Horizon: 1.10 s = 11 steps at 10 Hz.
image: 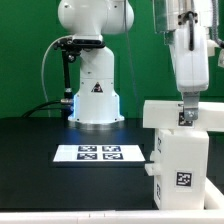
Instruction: Assemble cabinet
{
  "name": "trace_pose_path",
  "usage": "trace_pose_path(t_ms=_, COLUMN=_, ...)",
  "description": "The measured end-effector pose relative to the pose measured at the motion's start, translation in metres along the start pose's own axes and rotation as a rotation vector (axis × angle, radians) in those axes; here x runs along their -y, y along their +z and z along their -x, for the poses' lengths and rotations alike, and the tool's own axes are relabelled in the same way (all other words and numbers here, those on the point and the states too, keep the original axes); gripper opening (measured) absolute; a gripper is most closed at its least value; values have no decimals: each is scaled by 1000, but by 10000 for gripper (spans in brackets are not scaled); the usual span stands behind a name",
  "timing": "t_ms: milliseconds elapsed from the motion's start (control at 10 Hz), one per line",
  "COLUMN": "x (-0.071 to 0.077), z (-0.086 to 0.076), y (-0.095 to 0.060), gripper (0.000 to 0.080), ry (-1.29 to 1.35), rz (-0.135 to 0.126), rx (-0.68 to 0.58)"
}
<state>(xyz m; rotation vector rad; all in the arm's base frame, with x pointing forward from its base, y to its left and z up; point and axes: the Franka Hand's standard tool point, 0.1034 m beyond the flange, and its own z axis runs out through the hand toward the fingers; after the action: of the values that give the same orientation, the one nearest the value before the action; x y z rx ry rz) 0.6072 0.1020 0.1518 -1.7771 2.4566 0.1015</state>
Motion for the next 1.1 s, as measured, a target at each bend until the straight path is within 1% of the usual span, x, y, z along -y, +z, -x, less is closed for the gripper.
trace_pose_path(t_ms=400, x=0, z=1, y=0, gripper=557, ry=137, rz=0, rx=8)
trace_pose_path(t_ms=500, x=2, z=0, y=0, gripper=557, ry=196, rz=0, rx=32)
trace_pose_path(t_ms=600, x=1, z=2, y=1, gripper=557, ry=152, rz=-12, rx=37)
trace_pose_path(t_ms=800, x=1, z=2, y=1, gripper=558, ry=111, rz=-13, rx=35)
trace_pose_path(t_ms=900, x=-2, z=2, y=1, gripper=558, ry=60, rz=5, rx=31)
trace_pose_path(t_ms=1000, x=-5, z=4, y=-3, gripper=732, ry=-2, rz=38, rx=34)
trace_pose_path(t_ms=1100, x=-2, z=6, y=-11, gripper=732, ry=-107, rz=30, rx=44)
